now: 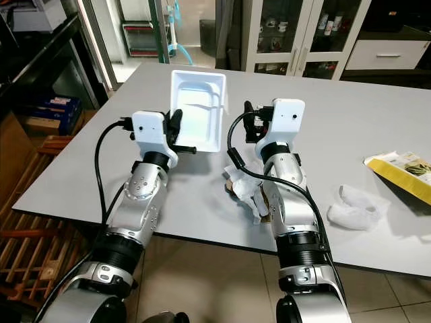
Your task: Picking trash to rubbish bin
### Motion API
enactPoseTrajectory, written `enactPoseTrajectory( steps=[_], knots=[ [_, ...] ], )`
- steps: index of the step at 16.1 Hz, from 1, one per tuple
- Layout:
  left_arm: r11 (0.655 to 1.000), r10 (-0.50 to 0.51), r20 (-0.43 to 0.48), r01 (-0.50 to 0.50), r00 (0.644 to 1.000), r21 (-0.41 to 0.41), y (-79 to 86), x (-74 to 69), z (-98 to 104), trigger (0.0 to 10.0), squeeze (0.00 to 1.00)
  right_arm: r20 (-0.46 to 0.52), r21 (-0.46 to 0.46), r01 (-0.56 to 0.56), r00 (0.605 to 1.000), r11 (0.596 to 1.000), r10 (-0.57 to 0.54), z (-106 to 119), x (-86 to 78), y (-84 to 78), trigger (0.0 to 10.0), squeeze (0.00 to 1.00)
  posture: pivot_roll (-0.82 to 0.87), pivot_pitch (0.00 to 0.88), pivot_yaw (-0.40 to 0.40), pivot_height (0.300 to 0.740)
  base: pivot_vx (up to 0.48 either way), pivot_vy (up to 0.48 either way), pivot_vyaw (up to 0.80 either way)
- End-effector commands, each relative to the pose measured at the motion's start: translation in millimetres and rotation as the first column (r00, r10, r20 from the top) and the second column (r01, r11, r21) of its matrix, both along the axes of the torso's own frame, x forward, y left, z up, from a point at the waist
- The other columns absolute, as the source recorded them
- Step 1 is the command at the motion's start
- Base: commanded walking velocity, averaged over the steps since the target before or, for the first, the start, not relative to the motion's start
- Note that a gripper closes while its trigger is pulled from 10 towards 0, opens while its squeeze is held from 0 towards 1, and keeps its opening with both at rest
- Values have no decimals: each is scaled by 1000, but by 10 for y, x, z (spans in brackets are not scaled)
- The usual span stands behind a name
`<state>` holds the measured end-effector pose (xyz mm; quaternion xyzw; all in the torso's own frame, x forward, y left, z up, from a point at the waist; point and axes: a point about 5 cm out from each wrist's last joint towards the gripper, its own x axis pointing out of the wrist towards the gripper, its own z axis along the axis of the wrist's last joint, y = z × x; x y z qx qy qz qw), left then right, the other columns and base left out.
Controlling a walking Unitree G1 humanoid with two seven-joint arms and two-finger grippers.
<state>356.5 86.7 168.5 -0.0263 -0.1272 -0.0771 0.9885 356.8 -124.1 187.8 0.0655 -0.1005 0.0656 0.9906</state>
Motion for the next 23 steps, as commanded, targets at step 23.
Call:
enactPoseTrajectory(
  steps=[23],
  knots=[
    [999,-29,23,28,999,47,15,16,31,10000,0,-8,-13,17,1000,1000,-17,-130,-64,39,10000,0,-12,14,97,740,0,0,417]
  ],
)
